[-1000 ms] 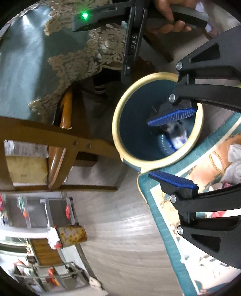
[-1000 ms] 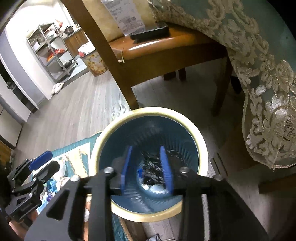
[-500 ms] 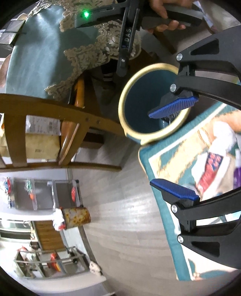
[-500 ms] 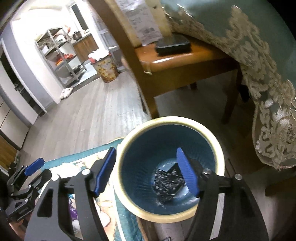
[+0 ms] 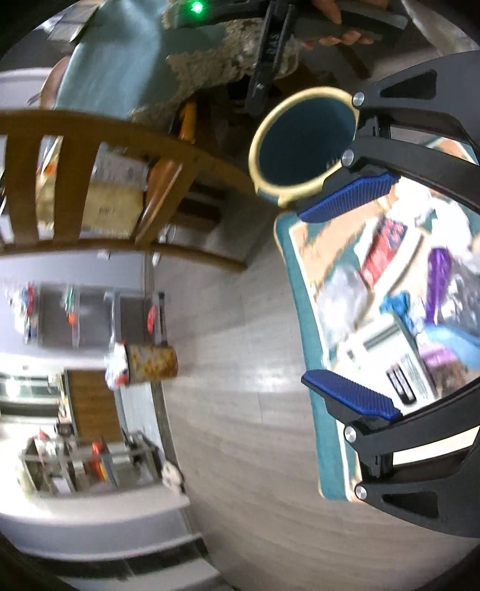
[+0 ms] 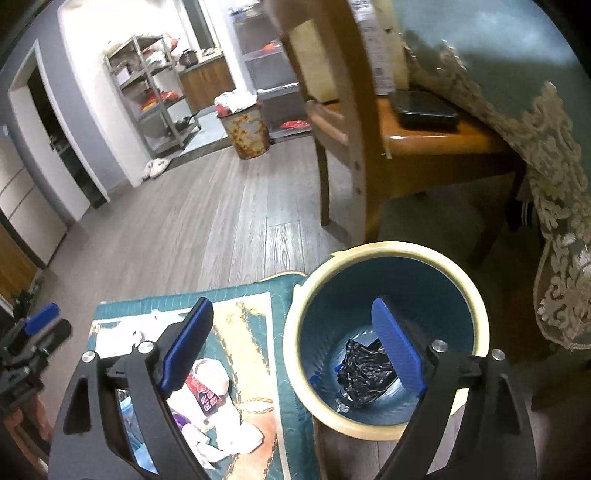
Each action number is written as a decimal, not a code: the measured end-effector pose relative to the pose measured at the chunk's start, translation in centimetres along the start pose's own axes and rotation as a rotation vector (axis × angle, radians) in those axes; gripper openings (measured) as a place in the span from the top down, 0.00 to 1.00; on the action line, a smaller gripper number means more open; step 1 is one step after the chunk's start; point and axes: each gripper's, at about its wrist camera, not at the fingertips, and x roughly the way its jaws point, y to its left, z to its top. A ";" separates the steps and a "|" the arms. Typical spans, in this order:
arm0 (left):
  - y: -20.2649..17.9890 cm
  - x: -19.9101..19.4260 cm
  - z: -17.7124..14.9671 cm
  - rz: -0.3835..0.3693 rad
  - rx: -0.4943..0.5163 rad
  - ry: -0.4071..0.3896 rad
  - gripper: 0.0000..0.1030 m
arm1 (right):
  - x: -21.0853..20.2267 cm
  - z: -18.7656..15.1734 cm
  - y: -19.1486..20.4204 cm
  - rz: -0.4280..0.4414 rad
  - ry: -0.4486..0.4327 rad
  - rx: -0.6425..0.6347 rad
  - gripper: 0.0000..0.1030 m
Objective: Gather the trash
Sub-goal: 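Grasp the red-and-white box with the right gripper while the left gripper grasps the clear plastic bag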
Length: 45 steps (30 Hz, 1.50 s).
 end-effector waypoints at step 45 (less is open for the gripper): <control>8.2 4.2 -3.6 0.115 -0.010 0.193 0.13 | 9.1 -9.4 13.3 0.051 0.323 -0.516 0.97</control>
